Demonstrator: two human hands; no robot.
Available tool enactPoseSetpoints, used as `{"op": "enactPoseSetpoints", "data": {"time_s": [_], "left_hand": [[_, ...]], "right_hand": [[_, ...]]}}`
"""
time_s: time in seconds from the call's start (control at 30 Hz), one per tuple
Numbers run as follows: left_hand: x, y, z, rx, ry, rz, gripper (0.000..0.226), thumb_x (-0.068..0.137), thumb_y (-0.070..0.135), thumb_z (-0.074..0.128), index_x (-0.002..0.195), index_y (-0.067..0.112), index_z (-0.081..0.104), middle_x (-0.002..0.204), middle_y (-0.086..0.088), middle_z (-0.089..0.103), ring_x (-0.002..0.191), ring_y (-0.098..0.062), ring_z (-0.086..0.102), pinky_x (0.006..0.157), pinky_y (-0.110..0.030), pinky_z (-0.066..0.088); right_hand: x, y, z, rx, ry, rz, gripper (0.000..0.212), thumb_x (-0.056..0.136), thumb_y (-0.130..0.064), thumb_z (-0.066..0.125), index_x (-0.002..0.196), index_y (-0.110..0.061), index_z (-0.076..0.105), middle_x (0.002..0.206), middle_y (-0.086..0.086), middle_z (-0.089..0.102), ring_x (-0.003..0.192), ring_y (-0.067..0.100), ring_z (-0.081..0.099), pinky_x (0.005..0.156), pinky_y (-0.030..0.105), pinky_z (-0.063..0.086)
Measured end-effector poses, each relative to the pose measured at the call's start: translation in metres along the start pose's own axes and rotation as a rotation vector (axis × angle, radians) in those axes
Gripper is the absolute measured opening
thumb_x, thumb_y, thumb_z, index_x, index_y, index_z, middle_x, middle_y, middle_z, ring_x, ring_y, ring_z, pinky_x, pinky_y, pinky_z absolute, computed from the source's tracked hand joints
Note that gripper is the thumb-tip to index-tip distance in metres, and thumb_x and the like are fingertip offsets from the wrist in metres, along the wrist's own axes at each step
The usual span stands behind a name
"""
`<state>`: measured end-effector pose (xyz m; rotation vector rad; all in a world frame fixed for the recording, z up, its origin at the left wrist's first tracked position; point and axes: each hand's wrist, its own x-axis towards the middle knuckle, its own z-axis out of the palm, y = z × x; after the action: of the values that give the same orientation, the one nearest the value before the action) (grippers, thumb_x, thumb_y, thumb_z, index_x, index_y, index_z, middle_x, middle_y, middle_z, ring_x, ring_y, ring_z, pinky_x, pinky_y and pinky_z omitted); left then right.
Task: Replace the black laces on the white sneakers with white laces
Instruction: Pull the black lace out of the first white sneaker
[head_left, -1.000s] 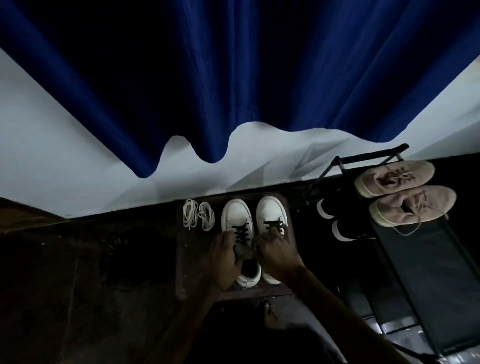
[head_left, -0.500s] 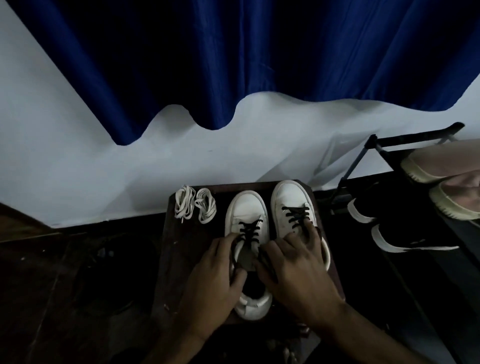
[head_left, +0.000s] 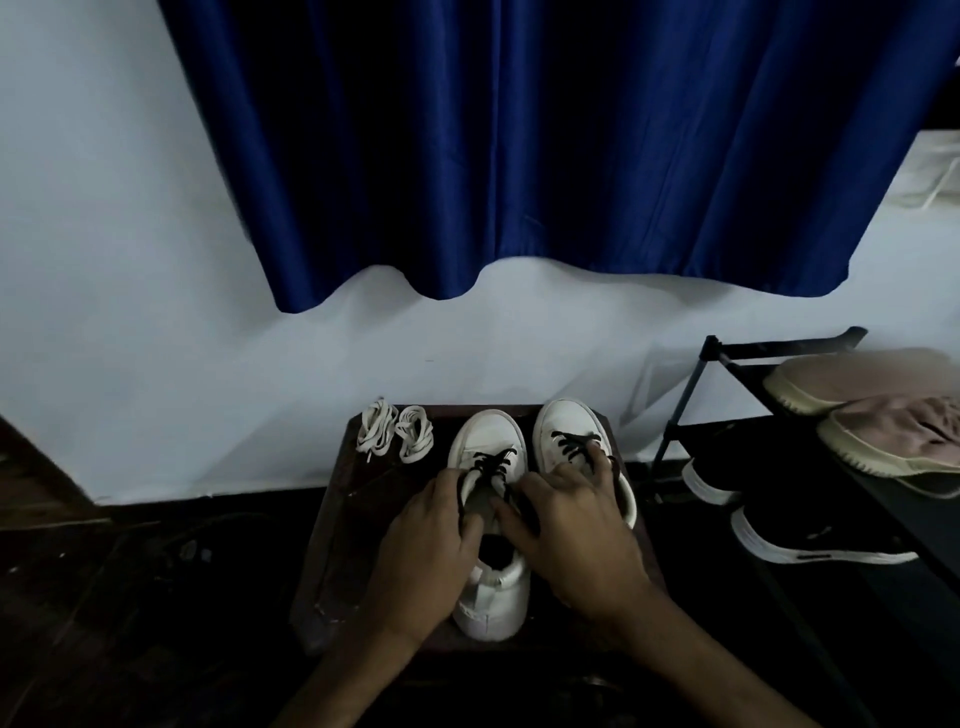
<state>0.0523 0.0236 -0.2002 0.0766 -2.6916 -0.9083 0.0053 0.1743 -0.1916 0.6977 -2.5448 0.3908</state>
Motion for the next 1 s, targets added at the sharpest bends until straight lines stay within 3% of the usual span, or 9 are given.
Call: {"op": "enactPoseSetpoints", "data": {"time_s": [0.2,0.43,0.6,0.73,0.87,0.93,1.0], "left_hand": [[-0.002,0.008,-0.002,0.057,0.017,-0.061,0.023,0.095,0.023,0.052,0.113,0.009,0.052,0.1,-0.014,0.067,0.096,-0.036,0.062,0.072,-0.039,0.041],[-0.015,0.011,-0.006,0.001,0.052,-0.114,0.022,0.096,0.028,0.053,0.105,0.009,0.049,0.09,-0.015,0.069,0.091,-0.039,0.064,0.067,-0.04,0.042],[-0.016,0.016,-0.013,-0.103,0.18,-0.094,0.024,0.092,0.037,0.06,0.093,0.015,0.05,0.075,-0.002,0.067,0.077,-0.027,0.067,0.062,-0.033,0.042],[-0.009,0.005,-0.022,-0.181,0.085,-0.188,0.023,0.092,0.039,0.061,0.082,0.018,0.058,0.071,0.004,0.066,0.073,-0.018,0.063,0.067,-0.032,0.046],[0.003,0.015,-0.039,-0.621,0.006,-0.386,0.02,0.097,0.027,0.057,0.084,0.016,0.068,0.08,0.007,0.072,0.081,-0.011,0.067,0.065,-0.033,0.054],[0.013,0.023,-0.054,-0.855,-0.043,-0.547,0.023,0.098,0.028,0.055,0.087,0.011,0.066,0.083,0.002,0.07,0.083,-0.013,0.066,0.068,-0.036,0.056],[0.026,0.022,-0.071,-1.028,-0.07,-0.646,0.026,0.097,0.031,0.055,0.079,0.014,0.061,0.081,-0.004,0.066,0.082,-0.019,0.065,0.076,-0.045,0.056]], "right_hand": [[0.0,0.002,-0.002,0.092,-0.094,-0.002,0.043,0.091,-0.05,0.041,0.076,-0.016,0.062,0.065,0.0,0.064,0.08,0.021,0.063,0.112,0.054,0.029],[-0.009,-0.004,-0.009,0.162,-0.089,0.009,0.045,0.087,-0.054,0.038,0.076,-0.016,0.06,0.069,0.0,0.064,0.084,0.023,0.062,0.113,0.051,0.027],[-0.005,0.007,-0.011,0.176,-0.067,-0.019,0.043,0.088,-0.054,0.039,0.078,-0.017,0.059,0.072,-0.002,0.064,0.085,0.021,0.061,0.113,0.05,0.026],[-0.003,0.009,-0.013,0.263,-0.076,-0.022,0.039,0.089,-0.052,0.044,0.077,-0.02,0.062,0.071,-0.003,0.066,0.078,0.016,0.062,0.107,0.044,0.032],[0.007,0.013,-0.025,0.354,-0.074,0.035,0.04,0.087,-0.049,0.049,0.07,-0.016,0.064,0.061,0.001,0.065,0.063,0.017,0.055,0.076,0.027,0.039],[0.016,0.015,-0.032,0.451,-0.129,0.156,0.032,0.089,-0.041,0.057,0.074,-0.015,0.068,0.068,0.0,0.069,0.06,0.011,0.059,0.064,0.028,0.043],[0.03,0.015,-0.043,0.675,-0.236,0.368,0.03,0.09,-0.034,0.06,0.072,-0.013,0.07,0.071,0.004,0.072,0.057,0.015,0.062,0.063,0.032,0.05]]}}
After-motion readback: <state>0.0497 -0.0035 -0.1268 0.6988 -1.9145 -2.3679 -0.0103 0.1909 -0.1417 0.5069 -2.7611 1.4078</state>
